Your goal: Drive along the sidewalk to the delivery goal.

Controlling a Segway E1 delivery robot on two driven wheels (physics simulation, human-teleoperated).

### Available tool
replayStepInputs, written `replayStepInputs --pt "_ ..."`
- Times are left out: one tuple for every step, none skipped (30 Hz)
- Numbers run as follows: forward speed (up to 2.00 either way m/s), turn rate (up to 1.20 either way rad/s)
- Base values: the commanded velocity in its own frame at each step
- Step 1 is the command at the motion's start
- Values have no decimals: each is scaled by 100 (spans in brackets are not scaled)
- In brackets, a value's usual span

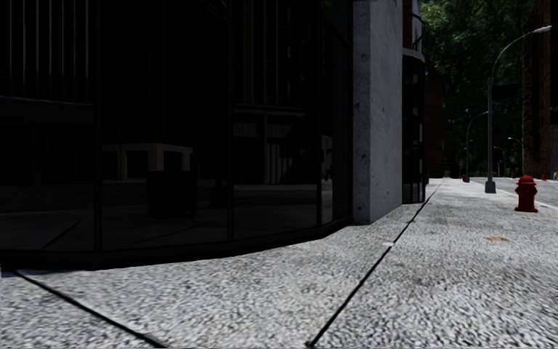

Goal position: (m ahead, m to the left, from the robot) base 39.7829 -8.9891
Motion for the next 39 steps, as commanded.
replayStepInputs --pt "123 -85" --pt "123 -85" --pt "123 -85" --pt "123 -85" --pt "123 -85" --pt "123 -85" --pt "123 -85" --pt "123 -85" --pt "123 -85" --pt "123 -85" --pt "123 -85" --pt "123 -85" --pt "123 -85" --pt "123 -85" --pt "123 -81" --pt "123 -78" --pt "123 -77" --pt "123 -77" --pt "123 -24" --pt "123 0" --pt "123 0" --pt "123 0" --pt "123 0" --pt "123 0" --pt "123 0" --pt "123 0" --pt "123 0" --pt "123 0" --pt "123 0" --pt "123 0" --pt "123 0" --pt "123 0" --pt "200 0" --pt "200 0" --pt "200 0" --pt "200 0" --pt "200 0" --pt "200 0" --pt "200 0"
